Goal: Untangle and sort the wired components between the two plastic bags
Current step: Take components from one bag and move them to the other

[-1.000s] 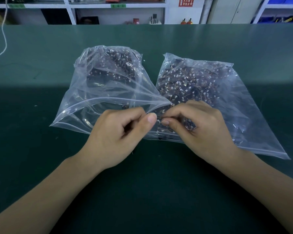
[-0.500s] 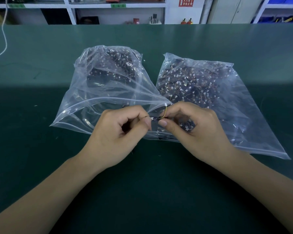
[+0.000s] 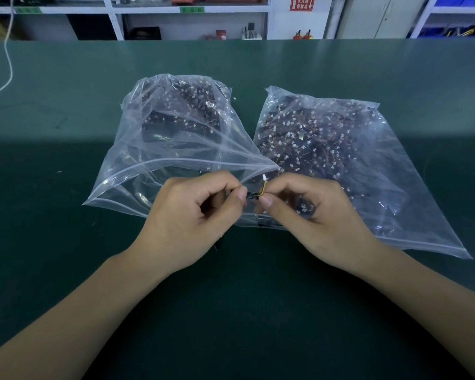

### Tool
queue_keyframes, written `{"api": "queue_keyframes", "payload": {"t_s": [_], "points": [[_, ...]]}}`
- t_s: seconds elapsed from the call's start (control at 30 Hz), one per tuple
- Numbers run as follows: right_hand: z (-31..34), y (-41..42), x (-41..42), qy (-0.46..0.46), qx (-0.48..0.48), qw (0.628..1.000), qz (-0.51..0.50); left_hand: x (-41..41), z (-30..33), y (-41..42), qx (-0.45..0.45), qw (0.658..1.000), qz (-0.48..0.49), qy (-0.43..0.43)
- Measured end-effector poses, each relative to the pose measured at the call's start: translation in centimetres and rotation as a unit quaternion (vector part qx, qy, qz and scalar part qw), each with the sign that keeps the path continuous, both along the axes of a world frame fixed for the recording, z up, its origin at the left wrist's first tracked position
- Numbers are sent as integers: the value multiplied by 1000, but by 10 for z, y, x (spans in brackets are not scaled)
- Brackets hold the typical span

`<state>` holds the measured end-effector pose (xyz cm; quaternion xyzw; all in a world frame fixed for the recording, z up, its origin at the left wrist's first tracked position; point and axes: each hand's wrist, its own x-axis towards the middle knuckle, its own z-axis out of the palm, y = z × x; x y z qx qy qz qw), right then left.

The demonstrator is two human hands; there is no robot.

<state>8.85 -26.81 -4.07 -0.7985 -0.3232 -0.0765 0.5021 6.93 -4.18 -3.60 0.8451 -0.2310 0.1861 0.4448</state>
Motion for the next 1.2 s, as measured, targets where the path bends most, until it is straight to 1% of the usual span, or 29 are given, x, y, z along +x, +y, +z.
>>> {"api": "queue_keyframes", "payload": {"t_s": [0.5, 1.2], "points": [[2, 1, -2, -15, -5, 1000, -8, 1, 0, 0, 27, 999, -10, -14], [2, 0, -1, -18, -11, 1000, -6, 0, 1, 0, 33, 999, -14, -24]]}}
